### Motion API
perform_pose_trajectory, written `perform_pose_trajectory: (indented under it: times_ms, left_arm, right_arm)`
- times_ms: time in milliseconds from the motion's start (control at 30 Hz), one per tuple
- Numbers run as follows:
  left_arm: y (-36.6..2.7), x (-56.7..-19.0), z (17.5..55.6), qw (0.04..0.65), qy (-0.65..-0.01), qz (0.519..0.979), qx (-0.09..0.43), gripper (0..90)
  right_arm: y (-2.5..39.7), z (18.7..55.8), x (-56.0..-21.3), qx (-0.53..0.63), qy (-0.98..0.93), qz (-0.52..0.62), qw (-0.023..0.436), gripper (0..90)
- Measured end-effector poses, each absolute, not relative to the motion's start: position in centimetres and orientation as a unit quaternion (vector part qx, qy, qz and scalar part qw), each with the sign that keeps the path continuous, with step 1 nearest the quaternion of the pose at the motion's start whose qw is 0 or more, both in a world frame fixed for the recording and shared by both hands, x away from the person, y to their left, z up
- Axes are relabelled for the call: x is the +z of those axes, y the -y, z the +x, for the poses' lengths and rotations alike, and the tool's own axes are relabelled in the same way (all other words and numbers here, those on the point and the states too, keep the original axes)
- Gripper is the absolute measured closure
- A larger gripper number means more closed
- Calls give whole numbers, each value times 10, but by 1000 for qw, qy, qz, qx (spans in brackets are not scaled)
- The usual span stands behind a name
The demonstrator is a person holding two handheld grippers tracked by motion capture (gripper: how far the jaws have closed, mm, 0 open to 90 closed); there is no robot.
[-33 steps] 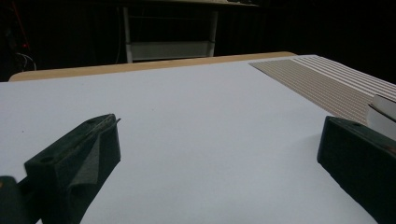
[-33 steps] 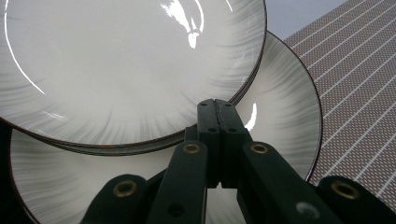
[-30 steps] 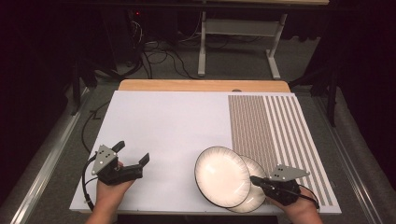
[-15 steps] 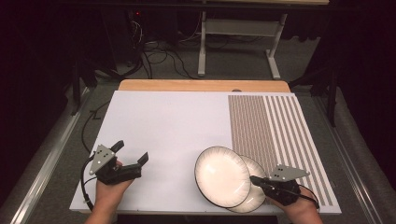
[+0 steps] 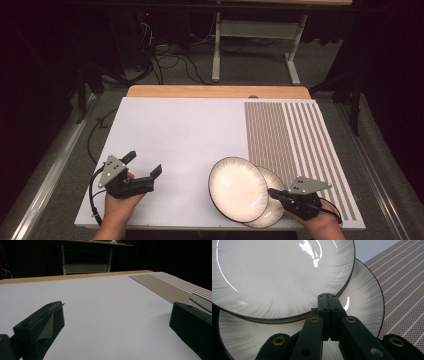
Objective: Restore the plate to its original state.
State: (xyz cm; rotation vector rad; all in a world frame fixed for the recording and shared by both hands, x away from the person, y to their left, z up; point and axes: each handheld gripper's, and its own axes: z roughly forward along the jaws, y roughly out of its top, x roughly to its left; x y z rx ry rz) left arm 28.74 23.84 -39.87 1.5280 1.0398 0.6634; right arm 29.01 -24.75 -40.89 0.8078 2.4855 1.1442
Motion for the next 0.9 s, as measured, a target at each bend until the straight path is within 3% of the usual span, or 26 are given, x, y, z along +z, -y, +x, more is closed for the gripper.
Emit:
perform_pose_trajectory:
  times_ms: [900]
  left_arm:
    - [-239,-399,287,560,-436,644,287,4]
  right_arm:
    - [250,290,-407,399,-861,279,147,900]
